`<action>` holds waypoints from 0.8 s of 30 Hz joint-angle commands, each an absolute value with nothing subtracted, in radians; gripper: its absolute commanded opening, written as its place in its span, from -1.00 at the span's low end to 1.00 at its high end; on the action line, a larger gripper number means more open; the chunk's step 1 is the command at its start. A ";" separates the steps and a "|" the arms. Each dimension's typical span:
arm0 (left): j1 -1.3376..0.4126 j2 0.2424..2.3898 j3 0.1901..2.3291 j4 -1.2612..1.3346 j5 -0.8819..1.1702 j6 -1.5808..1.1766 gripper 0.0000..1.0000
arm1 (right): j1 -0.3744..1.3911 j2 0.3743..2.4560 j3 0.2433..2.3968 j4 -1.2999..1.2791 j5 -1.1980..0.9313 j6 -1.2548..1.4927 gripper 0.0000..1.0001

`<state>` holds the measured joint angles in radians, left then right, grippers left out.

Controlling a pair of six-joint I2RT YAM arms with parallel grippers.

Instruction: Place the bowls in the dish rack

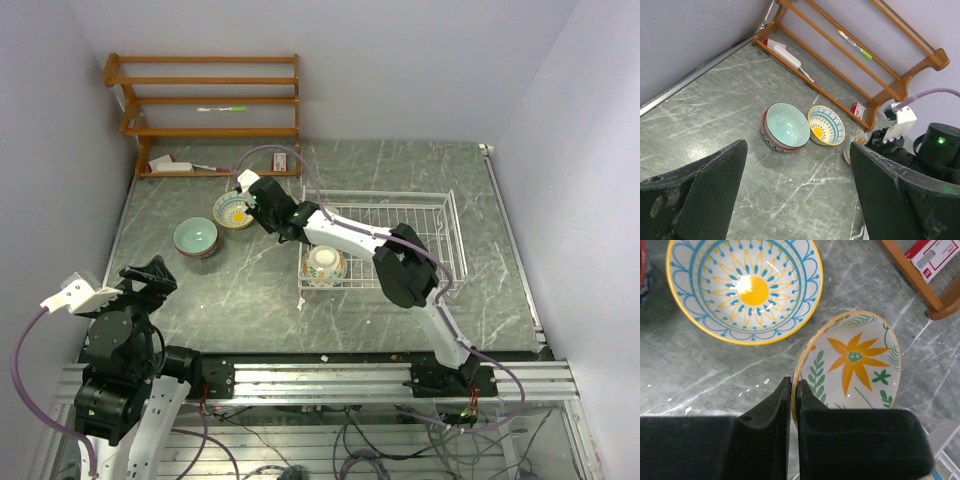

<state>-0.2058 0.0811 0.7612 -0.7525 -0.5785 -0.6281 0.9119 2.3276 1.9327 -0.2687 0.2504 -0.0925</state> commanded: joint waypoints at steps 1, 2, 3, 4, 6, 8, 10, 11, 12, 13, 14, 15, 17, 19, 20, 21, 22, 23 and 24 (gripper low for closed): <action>-0.207 0.071 0.781 -0.735 -0.589 -0.627 0.89 | 0.905 2.180 1.860 -0.136 0.242 -0.074 -1.00; -0.207 0.071 0.781 -0.736 -0.587 -0.627 0.89 | 0.906 2.149 1.830 -0.106 0.218 -0.068 -1.00; -0.207 0.070 0.782 -0.736 -0.588 -0.627 0.89 | 0.905 2.105 1.797 -0.055 0.189 -0.058 -1.00; -0.207 0.070 0.782 -0.736 -0.589 -0.627 0.89 | 0.905 2.071 1.766 -0.018 0.159 -0.047 -1.00; -0.207 0.072 0.782 -0.736 -0.588 -0.627 0.89 | 0.903 1.997 1.705 0.046 0.069 -0.025 -1.00; -0.207 0.072 0.782 -0.736 -0.589 -0.627 0.89 | 0.901 1.922 1.627 0.119 -0.015 0.007 -1.00; -0.207 0.074 0.781 -0.737 -0.590 -0.628 0.89 | 0.894 1.850 1.560 0.192 -0.099 0.044 -1.00; -0.207 0.073 0.782 -0.736 -0.590 -0.628 0.89 | 0.890 1.813 1.526 0.226 -0.138 0.065 -1.00; -0.207 0.074 0.782 -0.736 -0.592 -0.628 0.89 | 0.883 1.778 1.497 0.258 -0.173 0.087 -1.00; -0.207 0.074 0.781 -0.736 -0.590 -0.627 0.89 | 0.878 1.741 1.464 0.287 -0.204 0.106 -1.00; -0.207 0.075 0.781 -0.736 -0.589 -0.627 0.89 | 0.869 1.704 1.432 0.314 -0.231 0.126 -1.00; -0.207 0.074 0.781 -0.735 -0.588 -0.627 0.89 | 0.860 1.669 1.400 0.339 -0.252 0.150 -1.00; -0.207 0.075 0.781 -0.733 -0.587 -0.627 0.89 | 0.831 1.594 1.326 0.390 -0.287 0.209 -1.00; -0.207 0.075 0.779 -0.733 -0.584 -0.625 0.89 | 0.790 1.514 1.234 0.440 -0.304 0.282 -1.00; -0.207 0.073 0.779 -0.731 -0.580 -0.623 0.89 | 0.758 1.471 1.187 0.466 -0.318 0.329 -1.00; -0.208 0.072 0.779 -0.731 -0.579 -0.623 0.89 | 0.727 1.434 1.139 0.496 -0.341 0.378 -1.00; -0.209 0.073 0.779 -0.729 -0.578 -0.623 0.89 | 0.687 1.401 1.097 0.520 -0.368 0.427 -1.00; -0.209 0.073 0.779 -0.729 -0.576 -0.622 0.89 | 0.638 1.365 1.056 0.541 -0.395 0.466 -1.00; -0.210 0.072 0.778 -0.728 -0.576 -0.621 0.89 | 0.609 1.342 1.025 0.544 -0.418 0.498 -1.00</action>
<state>-0.2058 0.0811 0.7612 -0.7525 -0.5781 -0.6281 0.7254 1.4391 1.1271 0.3817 -0.3122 0.3065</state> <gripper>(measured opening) 0.947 0.046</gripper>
